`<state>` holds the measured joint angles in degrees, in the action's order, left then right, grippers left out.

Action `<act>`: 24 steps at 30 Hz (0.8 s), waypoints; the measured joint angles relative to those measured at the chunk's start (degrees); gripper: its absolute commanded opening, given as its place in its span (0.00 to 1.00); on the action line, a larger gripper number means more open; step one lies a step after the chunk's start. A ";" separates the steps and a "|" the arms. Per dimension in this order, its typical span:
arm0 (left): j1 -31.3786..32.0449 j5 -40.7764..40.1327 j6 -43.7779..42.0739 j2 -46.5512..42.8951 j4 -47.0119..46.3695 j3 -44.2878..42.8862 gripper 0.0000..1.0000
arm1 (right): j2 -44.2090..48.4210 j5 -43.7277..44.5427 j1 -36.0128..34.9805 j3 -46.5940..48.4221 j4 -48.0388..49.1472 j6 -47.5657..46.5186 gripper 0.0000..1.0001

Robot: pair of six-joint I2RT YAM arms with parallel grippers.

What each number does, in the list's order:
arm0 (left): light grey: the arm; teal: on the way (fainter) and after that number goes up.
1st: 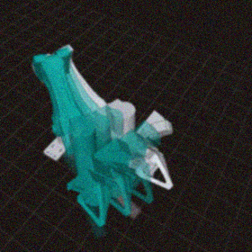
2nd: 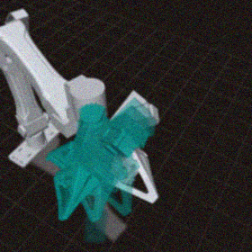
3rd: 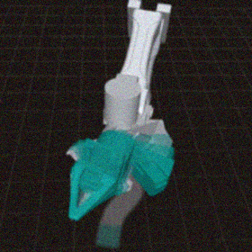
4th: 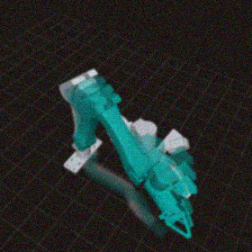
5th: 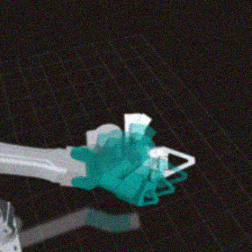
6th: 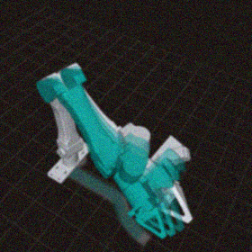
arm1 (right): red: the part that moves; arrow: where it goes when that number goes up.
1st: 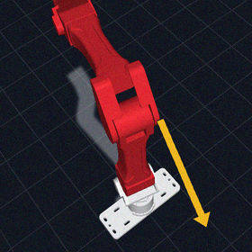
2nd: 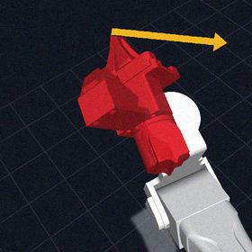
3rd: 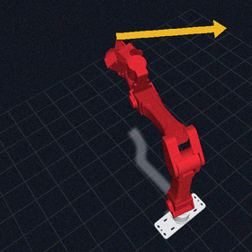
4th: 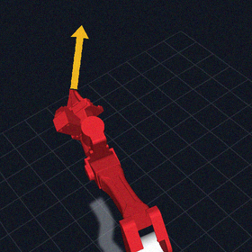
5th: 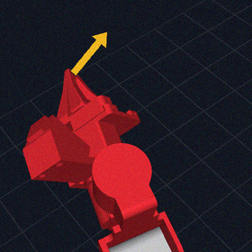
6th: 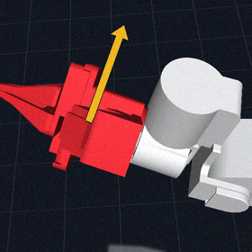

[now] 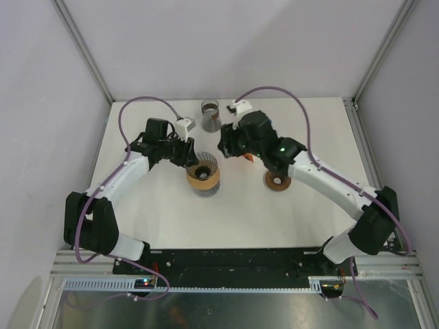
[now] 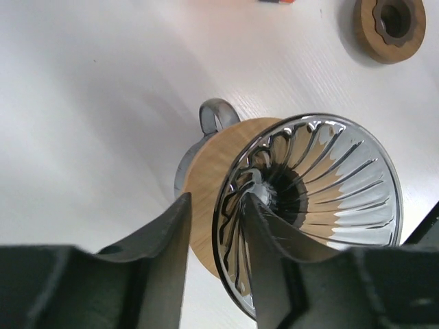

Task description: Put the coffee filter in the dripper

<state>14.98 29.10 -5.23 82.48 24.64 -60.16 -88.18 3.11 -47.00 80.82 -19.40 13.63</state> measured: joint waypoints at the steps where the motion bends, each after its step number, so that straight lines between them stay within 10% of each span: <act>1: 0.00 -0.28 -0.11 0.00 0.13 -0.48 0.49 | 1.20 0.09 1.27 -0.26 0.02 -0.42 0.53; 13: -0.02 -0.55 -0.33 -3.15 0.11 -5.07 0.72 | 3.56 -5.99 21.24 -7.82 1.81 -8.28 0.60; 24: -2.75 -1.99 -0.37 -5.97 0.09 -5.31 0.73 | -7.89 -15.72 25.73 -8.76 4.96 -15.47 0.42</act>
<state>12.23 27.11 -5.61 76.51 24.73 -65.47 -96.07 -12.60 -21.28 72.05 -14.44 -1.85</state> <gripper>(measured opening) 0.724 0.463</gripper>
